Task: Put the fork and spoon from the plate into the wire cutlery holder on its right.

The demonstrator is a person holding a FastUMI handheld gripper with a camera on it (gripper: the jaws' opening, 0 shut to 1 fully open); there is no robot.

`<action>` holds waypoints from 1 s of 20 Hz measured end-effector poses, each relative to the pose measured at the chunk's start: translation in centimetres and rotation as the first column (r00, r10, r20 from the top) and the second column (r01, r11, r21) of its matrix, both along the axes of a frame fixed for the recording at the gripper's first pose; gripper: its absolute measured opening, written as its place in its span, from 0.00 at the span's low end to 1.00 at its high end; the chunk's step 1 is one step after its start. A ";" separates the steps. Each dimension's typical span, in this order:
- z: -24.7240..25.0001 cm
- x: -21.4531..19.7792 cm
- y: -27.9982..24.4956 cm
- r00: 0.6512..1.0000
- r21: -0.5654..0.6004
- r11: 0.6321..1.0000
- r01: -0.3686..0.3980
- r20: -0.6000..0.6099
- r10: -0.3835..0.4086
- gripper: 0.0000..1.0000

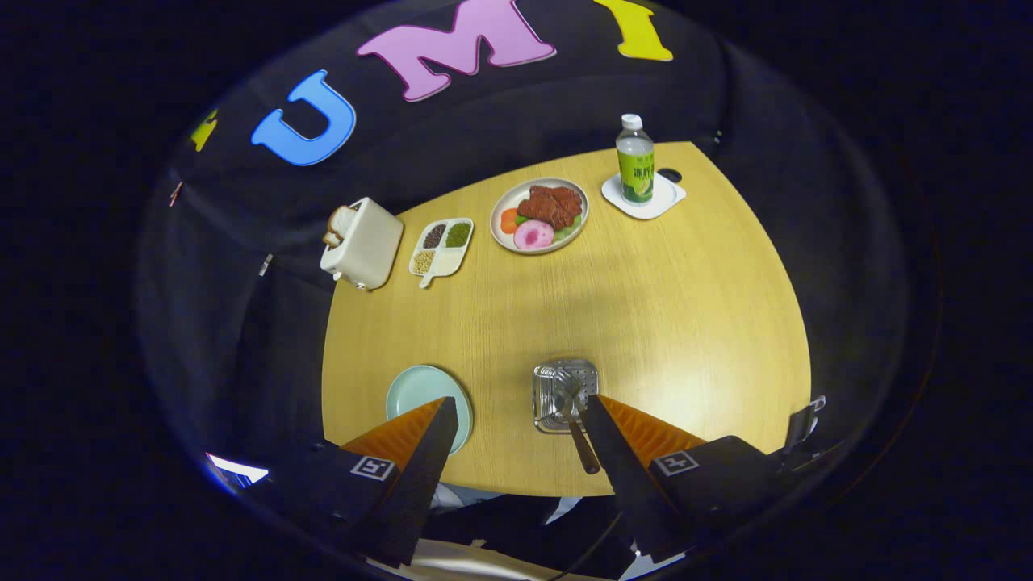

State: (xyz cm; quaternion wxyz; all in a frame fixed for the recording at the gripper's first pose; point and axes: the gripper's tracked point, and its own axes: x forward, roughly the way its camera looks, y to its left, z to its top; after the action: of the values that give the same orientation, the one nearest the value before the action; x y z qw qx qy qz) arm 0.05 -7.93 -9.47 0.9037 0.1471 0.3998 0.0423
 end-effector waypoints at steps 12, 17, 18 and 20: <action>19.1 -2.9 2.0 0.759 -0.150 0.985 0.087 0.651 0.032 0.99; 20.4 -5.3 2.5 0.640 -0.218 0.963 0.161 0.766 0.066 0.99; 19.9 -5.6 2.0 0.637 -0.236 0.955 0.179 0.768 0.071 0.99; 19.0 -6.4 1.5 0.632 -0.258 0.947 0.194 0.771 0.081 0.99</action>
State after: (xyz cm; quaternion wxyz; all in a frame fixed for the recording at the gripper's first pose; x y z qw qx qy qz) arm -6.40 -6.39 9.51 0.9994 -0.0195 -0.0292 0.0078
